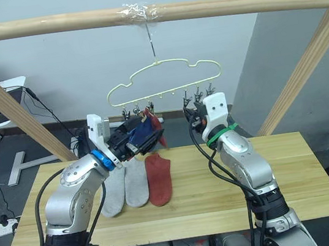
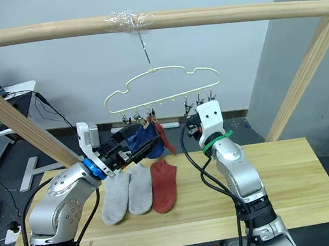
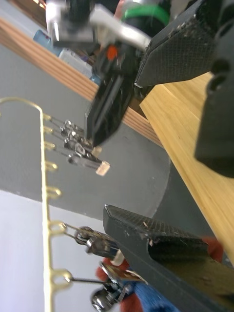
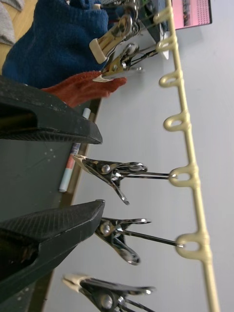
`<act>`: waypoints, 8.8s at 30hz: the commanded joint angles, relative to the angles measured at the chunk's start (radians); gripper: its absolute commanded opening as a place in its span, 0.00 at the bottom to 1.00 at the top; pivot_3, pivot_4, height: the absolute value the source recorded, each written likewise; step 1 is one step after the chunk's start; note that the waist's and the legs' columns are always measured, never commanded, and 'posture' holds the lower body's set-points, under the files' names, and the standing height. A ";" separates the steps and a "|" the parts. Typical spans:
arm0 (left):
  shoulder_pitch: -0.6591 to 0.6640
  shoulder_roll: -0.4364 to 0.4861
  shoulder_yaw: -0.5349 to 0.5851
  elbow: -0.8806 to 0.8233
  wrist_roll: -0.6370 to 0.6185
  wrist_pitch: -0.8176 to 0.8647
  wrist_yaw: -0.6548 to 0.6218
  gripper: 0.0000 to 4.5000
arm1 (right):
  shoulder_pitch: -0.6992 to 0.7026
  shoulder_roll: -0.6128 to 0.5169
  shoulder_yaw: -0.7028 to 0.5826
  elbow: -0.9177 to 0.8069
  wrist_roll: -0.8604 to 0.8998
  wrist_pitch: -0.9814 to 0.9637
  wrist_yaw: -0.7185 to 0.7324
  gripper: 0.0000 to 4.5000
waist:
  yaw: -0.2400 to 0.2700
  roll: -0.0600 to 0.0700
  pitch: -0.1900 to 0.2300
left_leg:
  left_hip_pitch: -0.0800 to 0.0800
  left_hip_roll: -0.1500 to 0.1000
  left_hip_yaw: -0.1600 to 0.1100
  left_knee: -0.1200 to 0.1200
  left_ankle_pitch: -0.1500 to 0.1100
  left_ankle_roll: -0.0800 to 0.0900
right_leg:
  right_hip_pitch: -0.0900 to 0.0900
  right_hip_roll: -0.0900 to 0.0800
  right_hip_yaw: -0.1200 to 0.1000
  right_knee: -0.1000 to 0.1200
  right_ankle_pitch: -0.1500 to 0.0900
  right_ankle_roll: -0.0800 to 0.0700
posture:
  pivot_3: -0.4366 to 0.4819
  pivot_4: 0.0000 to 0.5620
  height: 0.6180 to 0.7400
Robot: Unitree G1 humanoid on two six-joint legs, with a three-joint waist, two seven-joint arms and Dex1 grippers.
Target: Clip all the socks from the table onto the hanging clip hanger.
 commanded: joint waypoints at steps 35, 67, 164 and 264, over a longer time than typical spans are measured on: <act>-0.029 0.015 0.072 -0.129 -0.098 0.060 -0.007 1.00 | -0.188 0.087 -0.042 0.150 0.100 -0.017 -0.044 0.42 | 0.001 0.001 0.001 | 0.000 0.000 0.000 0.000 0.000 0.000 | 0.000 0.000 0.000 0.000 0.000 0.000 | 0.71 0.25 1.00; -0.042 0.006 0.060 -0.131 -0.110 0.057 -0.001 1.00 | -0.234 0.075 -0.057 0.204 0.111 -0.063 -0.054 0.10 | 0.001 0.001 0.001 | 0.000 0.000 0.000 -0.001 0.000 0.000 | -0.001 0.000 0.000 -0.001 0.000 0.000 | 0.71 0.25 1.00; -0.018 -0.289 -0.297 0.447 0.618 -1.031 0.137 0.00 | -0.519 0.014 -0.793 -0.049 0.627 1.184 -0.154 0.00 | -0.002 0.005 -0.015 | -0.015 -0.001 -0.001 0.001 0.000 0.001 | -0.012 0.000 -0.001 0.000 0.004 -0.001 | 0.59 0.25 1.00; 0.017 -0.091 -0.049 -0.030 0.175 -0.253 -0.025 1.00 | -0.224 -0.003 -0.035 0.291 -0.042 -0.210 -0.145 0.44 | 0.000 0.006 -0.011 | -0.014 0.000 -0.001 0.002 0.001 0.002 | -0.012 0.002 0.001 0.001 0.005 -0.003 | 0.69 0.25 1.00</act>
